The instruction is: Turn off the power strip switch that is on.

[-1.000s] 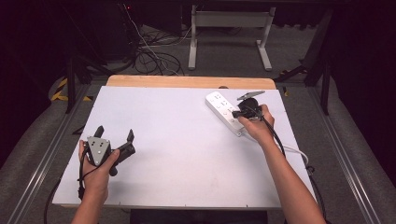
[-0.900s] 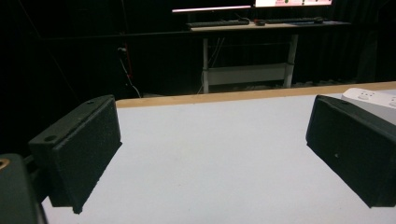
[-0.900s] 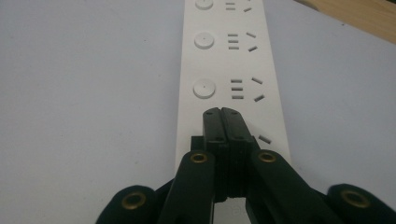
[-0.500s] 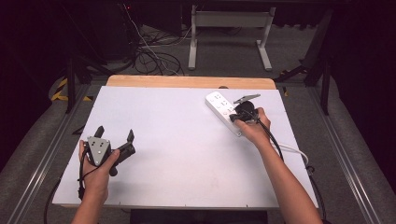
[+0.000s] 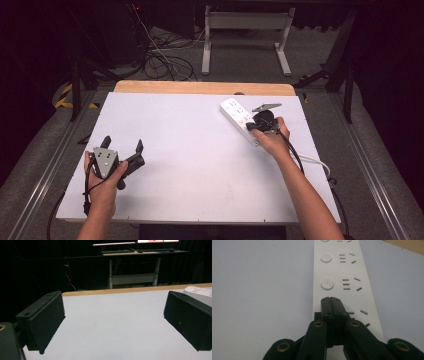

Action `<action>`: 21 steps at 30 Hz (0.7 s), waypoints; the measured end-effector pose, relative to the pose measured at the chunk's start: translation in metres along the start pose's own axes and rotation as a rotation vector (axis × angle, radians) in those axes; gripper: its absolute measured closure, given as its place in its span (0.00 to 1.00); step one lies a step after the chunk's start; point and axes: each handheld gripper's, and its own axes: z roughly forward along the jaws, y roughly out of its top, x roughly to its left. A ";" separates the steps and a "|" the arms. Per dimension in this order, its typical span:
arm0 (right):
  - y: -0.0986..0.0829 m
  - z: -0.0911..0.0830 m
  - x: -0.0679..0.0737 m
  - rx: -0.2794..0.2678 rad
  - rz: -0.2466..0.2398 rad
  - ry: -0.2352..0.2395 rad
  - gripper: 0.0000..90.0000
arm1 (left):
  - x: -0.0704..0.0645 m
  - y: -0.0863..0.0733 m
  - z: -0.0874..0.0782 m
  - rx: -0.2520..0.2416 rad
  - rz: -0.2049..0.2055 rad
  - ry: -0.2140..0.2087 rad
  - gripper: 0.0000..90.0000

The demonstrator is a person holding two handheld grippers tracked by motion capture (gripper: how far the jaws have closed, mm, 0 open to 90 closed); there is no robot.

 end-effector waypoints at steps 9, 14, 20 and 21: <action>-0.002 0.001 0.003 -0.009 -0.009 -0.022 1.00 | 0.000 0.000 0.000 -0.001 -0.001 -0.001 0.05; -0.002 0.001 0.003 -0.011 -0.009 -0.023 1.00 | 0.001 0.000 0.000 -0.003 -0.002 -0.001 0.05; -0.002 0.001 0.003 -0.012 -0.013 -0.026 1.00 | 0.000 0.000 0.000 0.001 0.000 -0.001 0.05; -0.002 0.001 0.003 -0.012 -0.013 -0.026 1.00 | 0.000 0.000 0.001 0.001 -0.001 -0.002 0.05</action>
